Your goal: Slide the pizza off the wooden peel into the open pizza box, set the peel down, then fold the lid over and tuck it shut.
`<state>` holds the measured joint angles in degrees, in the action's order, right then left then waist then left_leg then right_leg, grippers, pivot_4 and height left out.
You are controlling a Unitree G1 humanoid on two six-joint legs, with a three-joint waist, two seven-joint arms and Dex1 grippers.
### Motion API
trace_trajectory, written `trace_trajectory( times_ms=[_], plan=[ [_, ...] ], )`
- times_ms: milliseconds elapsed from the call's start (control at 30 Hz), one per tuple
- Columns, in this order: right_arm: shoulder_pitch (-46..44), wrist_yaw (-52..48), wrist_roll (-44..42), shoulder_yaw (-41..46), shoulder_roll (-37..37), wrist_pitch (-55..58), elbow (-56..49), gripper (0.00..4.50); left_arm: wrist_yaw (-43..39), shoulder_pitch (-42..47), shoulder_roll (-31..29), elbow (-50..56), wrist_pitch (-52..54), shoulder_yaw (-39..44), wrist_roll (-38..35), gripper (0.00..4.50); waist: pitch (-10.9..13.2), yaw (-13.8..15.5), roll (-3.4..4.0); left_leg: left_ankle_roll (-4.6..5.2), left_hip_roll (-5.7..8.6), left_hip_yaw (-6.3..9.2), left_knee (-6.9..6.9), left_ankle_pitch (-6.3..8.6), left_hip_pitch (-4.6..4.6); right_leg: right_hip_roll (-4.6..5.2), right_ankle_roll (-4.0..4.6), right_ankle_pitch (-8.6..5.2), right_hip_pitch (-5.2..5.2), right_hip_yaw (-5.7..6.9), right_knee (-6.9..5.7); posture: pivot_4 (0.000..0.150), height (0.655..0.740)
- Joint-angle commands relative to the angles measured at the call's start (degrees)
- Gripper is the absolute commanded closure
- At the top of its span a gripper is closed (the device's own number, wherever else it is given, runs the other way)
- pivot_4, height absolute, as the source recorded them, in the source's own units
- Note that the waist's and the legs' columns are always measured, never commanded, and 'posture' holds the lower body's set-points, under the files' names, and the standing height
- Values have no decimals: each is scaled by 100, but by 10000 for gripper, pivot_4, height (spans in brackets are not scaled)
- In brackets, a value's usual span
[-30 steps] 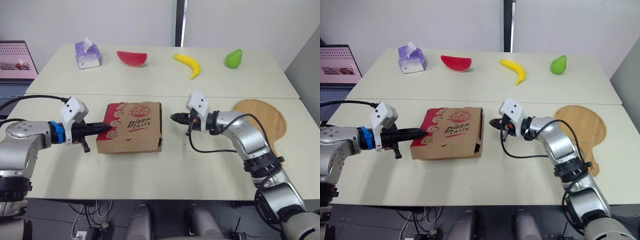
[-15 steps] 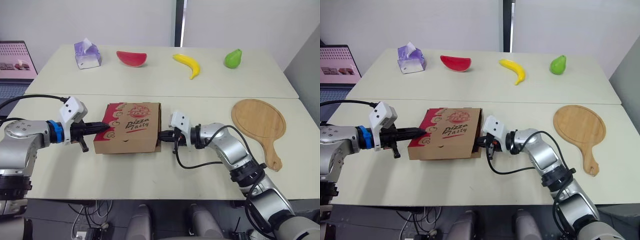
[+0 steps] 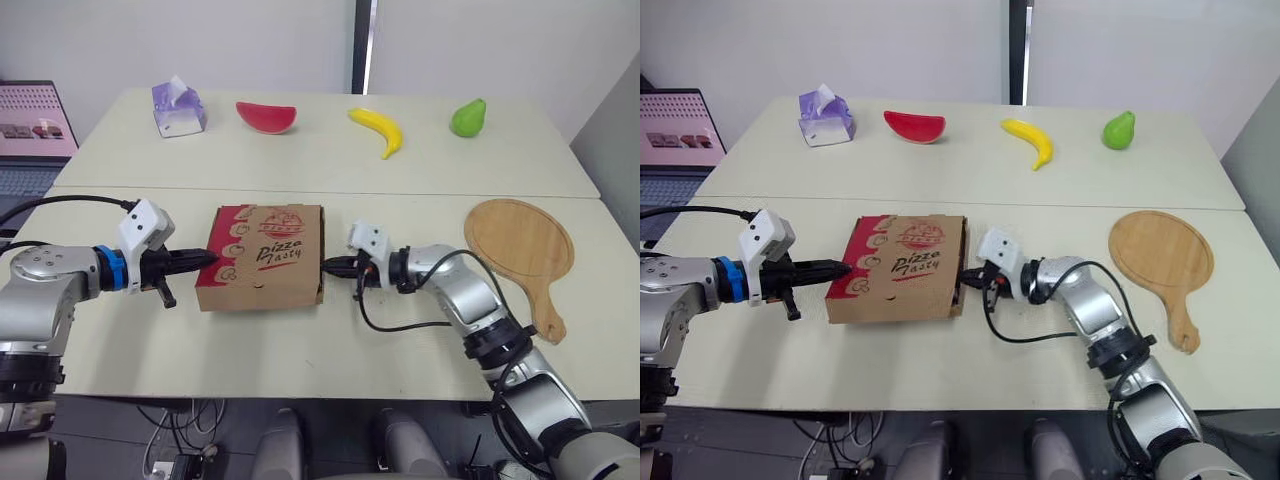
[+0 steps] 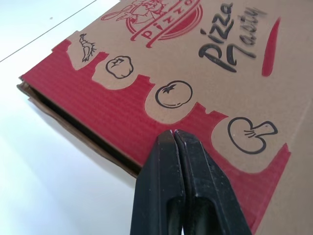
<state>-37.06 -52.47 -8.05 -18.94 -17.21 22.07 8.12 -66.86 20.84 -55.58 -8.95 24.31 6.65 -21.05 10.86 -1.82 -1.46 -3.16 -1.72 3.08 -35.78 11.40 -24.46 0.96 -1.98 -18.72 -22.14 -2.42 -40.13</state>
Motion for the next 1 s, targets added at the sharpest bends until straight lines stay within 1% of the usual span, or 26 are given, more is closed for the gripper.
trace_trajectory(
  times_ms=[33,100,200,300,367,500,567,800,1000],
  plan=[
    [-155,-175,-265,389,-218,-21,-501,45000,7,82,-6,61,-71,106,-4,44806,0,-1,0,0,0,0,0,0,0,0,0,0,0,0,0,1500,7400],
    [-172,-198,-294,497,-312,-122,-632,45000,-10,111,-3,57,-73,115,-18,44806,0,-4,0,0,0,0,0,0,0,0,0,0,0,0,0,1500,7400],
    [-149,-285,-339,595,-446,-363,-936,38812,-46,210,-6,38,-58,115,-42,45000,0,-5,0,0,-2,1,1,0,0,-1,0,0,-1,1,-2,1500,7400],
    [-41,-483,-462,480,-575,-261,-1457,28388,-114,308,-15,34,-34,107,-77,45000,0,-5,0,0,-2,1,1,0,0,-2,0,0,-1,0,-1,1500,7400],
    [7,-610,-380,273,-646,-286,-1656,21376,-130,373,-12,-17,-70,78,-45,45000,0,-5,0,0,-2,1,1,0,0,-2,0,0,-1,0,-1,1500,7400],
    [25,-622,-20,-120,-645,-682,-1680,6475,-163,438,10,-37,-65,41,-17,45000,0,-5,0,0,-2,1,-2,0,0,-2,0,0,-1,1,-3,1500,7400],
    [-3,-551,211,-323,-588,-905,-1610,194,-185,420,11,16,-36,26,-29,45000,0,-4,0,0,-2,1,-4,0,0,-2,0,0,0,0,-4,1500,7400],
    [-103,-152,980,-803,-269,-1420,-1071,194,-199,216,-20,224,6,69,-69,45000,0,-5,0,0,-2,1,-6,0,0,-2,0,0,-1,0,-5,1500,7400],
    [-155,101,1440,-913,-134,-1845,-709,194,-195,88,-94,310,18,56,-8,45000,0,-4,0,0,-1,1,-7,0,0,-1,0,0,-1,0,-7,1500,7400]
  ],
)
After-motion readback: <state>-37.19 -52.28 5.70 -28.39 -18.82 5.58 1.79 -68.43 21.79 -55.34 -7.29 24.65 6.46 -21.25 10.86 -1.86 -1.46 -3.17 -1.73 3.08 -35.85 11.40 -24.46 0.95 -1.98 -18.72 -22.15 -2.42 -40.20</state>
